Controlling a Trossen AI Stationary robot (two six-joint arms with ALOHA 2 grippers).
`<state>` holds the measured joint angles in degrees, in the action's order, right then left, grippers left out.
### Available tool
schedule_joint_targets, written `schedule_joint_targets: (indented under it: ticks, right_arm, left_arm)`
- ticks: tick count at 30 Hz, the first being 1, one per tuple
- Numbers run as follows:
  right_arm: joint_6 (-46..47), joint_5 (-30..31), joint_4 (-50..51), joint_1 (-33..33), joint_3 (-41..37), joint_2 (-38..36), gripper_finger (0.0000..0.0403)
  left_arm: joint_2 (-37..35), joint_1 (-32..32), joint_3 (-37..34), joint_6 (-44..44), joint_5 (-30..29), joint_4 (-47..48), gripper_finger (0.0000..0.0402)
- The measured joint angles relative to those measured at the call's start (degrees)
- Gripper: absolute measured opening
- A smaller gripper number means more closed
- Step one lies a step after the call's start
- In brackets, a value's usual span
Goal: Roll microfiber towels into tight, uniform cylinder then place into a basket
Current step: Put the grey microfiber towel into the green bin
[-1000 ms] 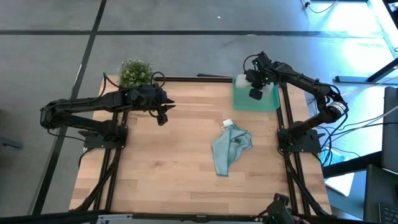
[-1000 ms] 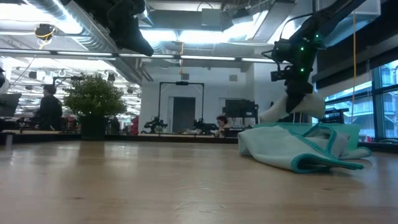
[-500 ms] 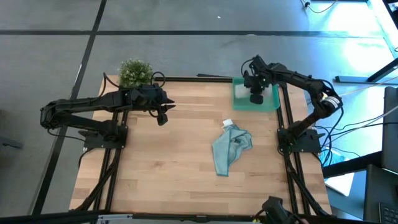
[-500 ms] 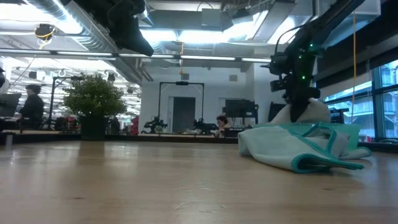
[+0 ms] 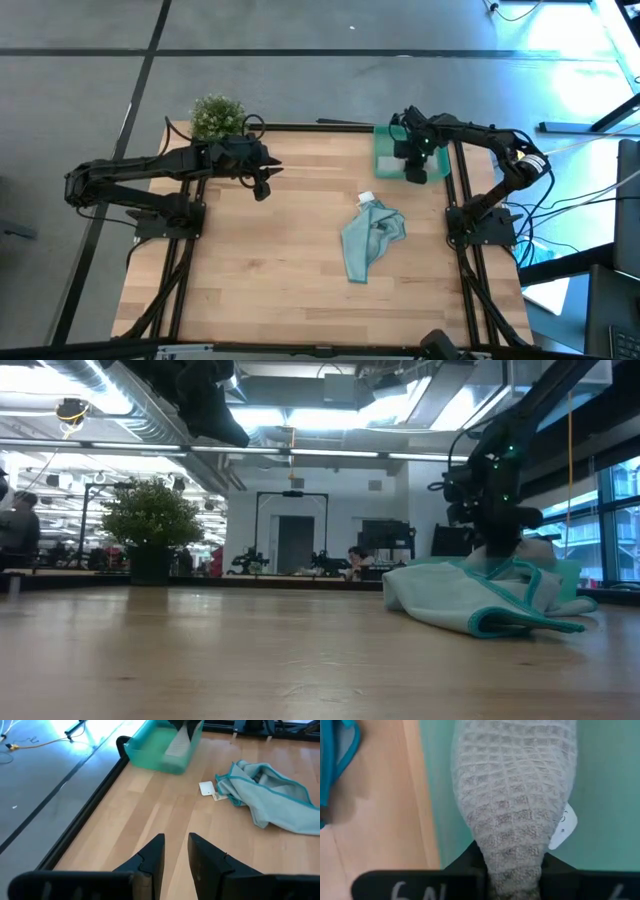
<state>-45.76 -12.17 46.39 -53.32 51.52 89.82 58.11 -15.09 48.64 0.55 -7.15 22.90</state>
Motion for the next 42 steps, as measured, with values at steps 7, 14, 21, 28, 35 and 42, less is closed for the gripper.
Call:
schedule_joint_targets:
  ticks: [7,14,21,28,35,42]
  right_arm:
    - [0.0,0.0,-1.0,0.0,0.0,0.0,0.0054]
    - [0.0,0.0,-1.0,0.0,0.0,0.0,0.0069]
    - [0.0,0.0,-1.1,0.0,0.0,0.0,0.0097]
    - [0.0,0.0,-1.8,0.0,0.0,0.0,0.0142]
    - [-0.9,0.0,-2.0,0.0,0.0,0.0,0.0190]
    - [-1.5,0.0,-2.0,0.0,0.0,0.0,0.0220]
  left_arm:
    - [0.0,0.0,0.0,0.0,-0.9,0.0,0.0080]
    - [0.0,0.0,0.0,0.0,-0.9,0.0,0.0080]
    - [0.0,0.0,0.0,0.0,-0.9,0.0,0.0080]
    - [0.0,0.0,0.0,-0.1,-0.9,0.0,0.0080]
    - [0.0,0.0,0.0,-0.2,-0.9,0.0,0.0080]
    - [0.0,0.0,0.0,-0.2,-0.9,0.0,0.0080]
